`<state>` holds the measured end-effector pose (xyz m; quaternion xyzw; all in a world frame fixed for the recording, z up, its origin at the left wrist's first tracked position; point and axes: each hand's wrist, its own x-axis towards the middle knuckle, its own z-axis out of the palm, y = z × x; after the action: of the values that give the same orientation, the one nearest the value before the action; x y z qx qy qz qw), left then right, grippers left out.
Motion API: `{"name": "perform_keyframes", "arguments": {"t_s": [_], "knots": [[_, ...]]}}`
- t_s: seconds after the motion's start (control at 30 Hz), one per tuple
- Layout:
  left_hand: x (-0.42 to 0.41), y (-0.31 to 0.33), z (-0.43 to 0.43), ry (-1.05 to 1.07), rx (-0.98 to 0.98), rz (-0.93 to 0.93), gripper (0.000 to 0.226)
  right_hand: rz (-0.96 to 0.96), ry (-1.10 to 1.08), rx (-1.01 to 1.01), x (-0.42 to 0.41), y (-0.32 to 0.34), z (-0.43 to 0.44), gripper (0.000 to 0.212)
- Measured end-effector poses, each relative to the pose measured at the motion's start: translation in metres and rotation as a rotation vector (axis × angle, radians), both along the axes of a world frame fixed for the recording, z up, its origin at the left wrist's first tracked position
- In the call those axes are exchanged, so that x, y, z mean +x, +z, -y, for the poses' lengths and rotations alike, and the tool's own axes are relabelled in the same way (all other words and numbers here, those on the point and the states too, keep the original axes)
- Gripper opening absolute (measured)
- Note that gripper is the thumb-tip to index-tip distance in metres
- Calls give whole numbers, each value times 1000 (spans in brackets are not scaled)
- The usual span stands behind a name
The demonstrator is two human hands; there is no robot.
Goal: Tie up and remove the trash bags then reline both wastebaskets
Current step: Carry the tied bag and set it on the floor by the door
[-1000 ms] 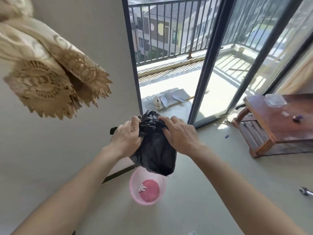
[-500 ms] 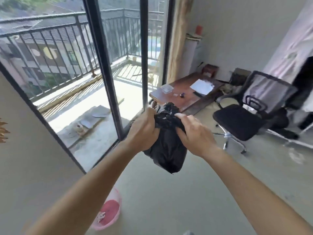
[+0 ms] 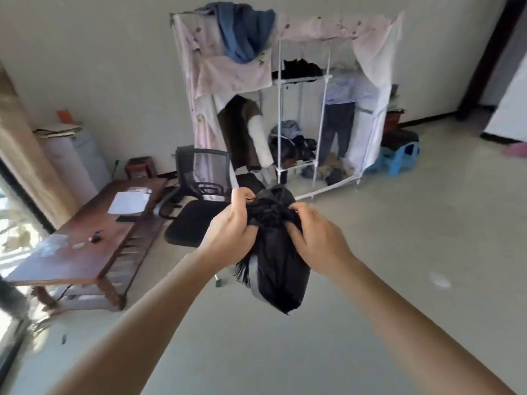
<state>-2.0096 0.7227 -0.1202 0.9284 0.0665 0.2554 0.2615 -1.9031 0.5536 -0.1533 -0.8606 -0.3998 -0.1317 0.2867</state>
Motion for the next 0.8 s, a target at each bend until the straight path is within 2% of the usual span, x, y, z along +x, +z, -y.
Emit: {"name": "perform_keyframes", "arguments": {"t_s": [0.17, 0.37, 0.47, 0.6, 0.8], "knots": [[143, 4, 64, -207, -112, -84, 51, -60, -165, 40, 117, 6, 80, 25], [304, -15, 69, -408, -192, -135, 62, -63, -269, 92, 257, -4, 94, 18], [406, -27, 59, -432, -254, -155, 51, -38, -285, 67, 347, -10, 90, 19], [542, -22, 56, -484, -286, -194, 14, -25, -328, 20, 466, 7, 93, 22], [731, 9, 104, -547, -313, -155, 4, 24, -477, -7, 626, 36, 152, 41]]}}
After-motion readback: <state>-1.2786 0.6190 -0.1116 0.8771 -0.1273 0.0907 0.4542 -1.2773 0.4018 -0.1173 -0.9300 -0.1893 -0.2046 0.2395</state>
